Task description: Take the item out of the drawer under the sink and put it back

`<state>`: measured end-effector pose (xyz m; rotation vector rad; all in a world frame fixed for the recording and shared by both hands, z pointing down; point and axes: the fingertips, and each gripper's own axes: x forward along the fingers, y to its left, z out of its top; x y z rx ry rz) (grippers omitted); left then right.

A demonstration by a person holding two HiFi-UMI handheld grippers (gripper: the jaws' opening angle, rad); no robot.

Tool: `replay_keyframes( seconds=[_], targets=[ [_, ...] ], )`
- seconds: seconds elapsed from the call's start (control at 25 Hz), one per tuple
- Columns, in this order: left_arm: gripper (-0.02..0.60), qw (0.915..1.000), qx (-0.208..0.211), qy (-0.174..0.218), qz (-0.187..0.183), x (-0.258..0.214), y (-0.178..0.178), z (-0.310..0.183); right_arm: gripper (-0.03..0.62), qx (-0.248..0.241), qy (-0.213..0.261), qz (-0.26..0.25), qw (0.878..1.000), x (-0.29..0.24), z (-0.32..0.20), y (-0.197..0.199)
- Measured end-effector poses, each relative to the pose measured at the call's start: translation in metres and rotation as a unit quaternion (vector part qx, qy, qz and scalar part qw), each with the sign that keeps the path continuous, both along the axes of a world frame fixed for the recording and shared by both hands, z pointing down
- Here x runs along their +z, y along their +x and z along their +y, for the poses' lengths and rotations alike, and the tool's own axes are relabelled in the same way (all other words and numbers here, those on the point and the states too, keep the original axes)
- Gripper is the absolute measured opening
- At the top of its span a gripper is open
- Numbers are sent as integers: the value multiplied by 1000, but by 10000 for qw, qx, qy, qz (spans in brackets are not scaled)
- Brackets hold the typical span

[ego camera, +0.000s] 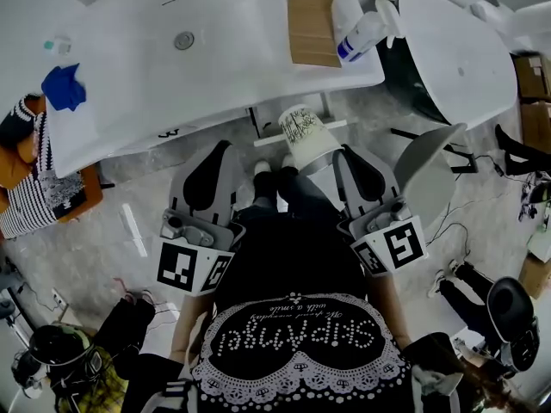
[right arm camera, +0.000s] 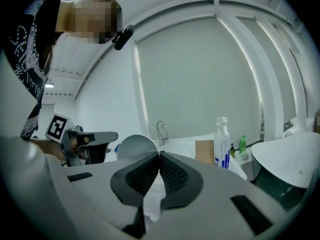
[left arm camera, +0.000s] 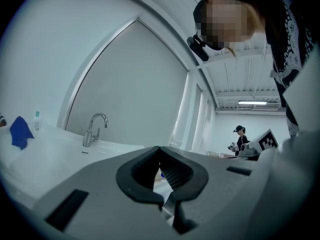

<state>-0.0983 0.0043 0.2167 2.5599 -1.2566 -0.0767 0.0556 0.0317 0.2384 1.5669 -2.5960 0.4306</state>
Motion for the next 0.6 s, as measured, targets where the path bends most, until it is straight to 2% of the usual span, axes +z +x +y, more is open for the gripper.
replay_keyframes(
  seconds=[0.4,0.6],
  targets=[
    [5,9997,-183,-136,20,3,22,-2,25,-133,-346,109,9993,22,-14,27],
    [5,9992,-310,-260,-6,10,24,-2,25,-177,-710,187,9971,50,-27,33]
  ],
)
